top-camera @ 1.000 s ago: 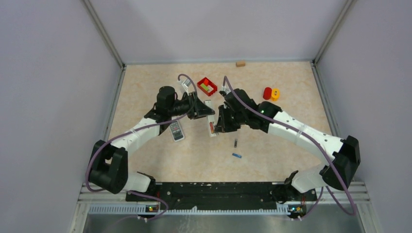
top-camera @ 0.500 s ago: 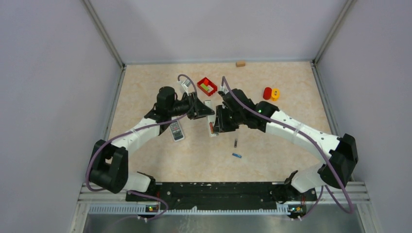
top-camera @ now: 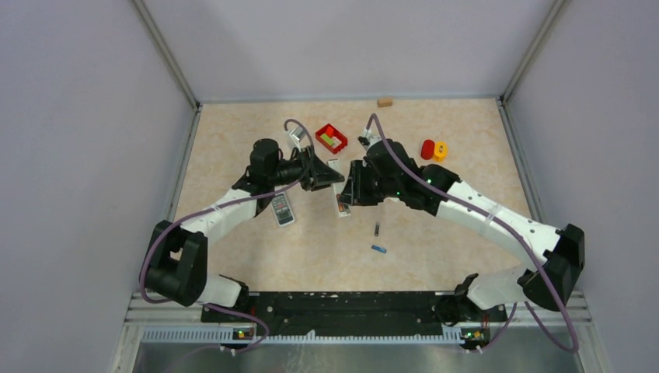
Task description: Load the batteries into the remote control
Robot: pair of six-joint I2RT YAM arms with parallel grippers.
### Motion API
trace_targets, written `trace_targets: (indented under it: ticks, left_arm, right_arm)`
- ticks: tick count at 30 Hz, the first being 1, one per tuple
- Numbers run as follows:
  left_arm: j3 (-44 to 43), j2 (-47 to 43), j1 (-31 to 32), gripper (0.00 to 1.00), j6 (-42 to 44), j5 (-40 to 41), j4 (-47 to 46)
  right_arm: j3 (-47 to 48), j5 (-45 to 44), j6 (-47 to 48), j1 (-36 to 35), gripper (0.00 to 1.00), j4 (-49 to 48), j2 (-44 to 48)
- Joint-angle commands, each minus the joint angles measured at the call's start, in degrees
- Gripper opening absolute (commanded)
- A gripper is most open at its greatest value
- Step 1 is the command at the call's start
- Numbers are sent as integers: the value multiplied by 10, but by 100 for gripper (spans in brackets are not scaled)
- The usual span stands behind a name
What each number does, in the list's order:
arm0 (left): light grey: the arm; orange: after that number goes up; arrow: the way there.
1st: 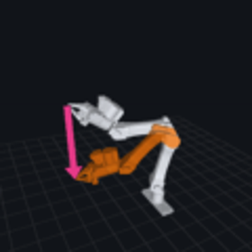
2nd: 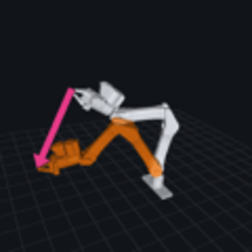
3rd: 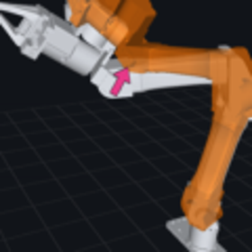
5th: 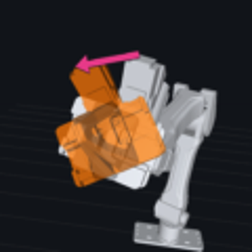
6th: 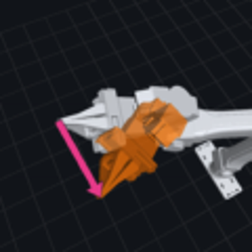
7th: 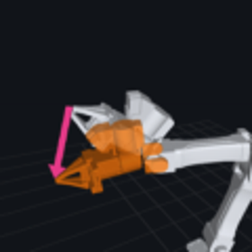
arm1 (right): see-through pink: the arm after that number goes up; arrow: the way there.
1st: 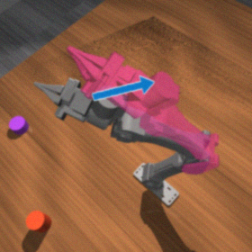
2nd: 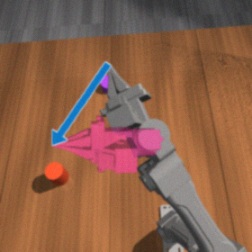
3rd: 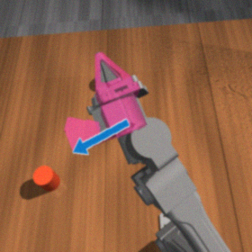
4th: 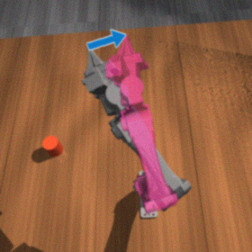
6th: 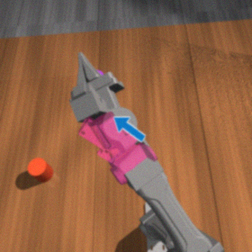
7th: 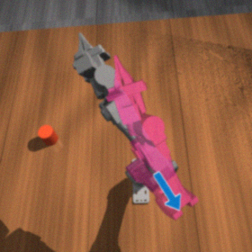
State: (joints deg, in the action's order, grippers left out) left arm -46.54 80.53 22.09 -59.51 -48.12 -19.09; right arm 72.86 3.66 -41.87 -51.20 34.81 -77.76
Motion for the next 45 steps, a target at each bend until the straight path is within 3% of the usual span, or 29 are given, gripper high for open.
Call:
trace_targets:
  ticks: [1,11,18,23,26,36,45]
  left_arm:
    - [8,-8,-6,0,-55,-9,-66]
    - [3,-32,-14,0,-102,-5,-69]
    - [8,-29,-26,0,-188,-4,-127]
    - [18,-29,-29,0,-280,6,-200]
    - [10,-28,-29,0,-329,4,-203]
    - [18,-33,-30,0,-471,29,-279]
    - [8,-39,-30,0,-474,28,-279]
  right_arm:
    - [-2,-22,-18,6,29,-41,39]
    - [-4,-52,-14,8,32,-34,69]
    - [-94,-97,-88,8,70,-126,155]
    - [-211,-77,-152,8,80,-315,224]
    - [-254,-65,-167,8,81,-402,242]
    - [-299,-51,-175,8,82,-539,256]
    - [-331,-80,-190,8,63,-579,279]
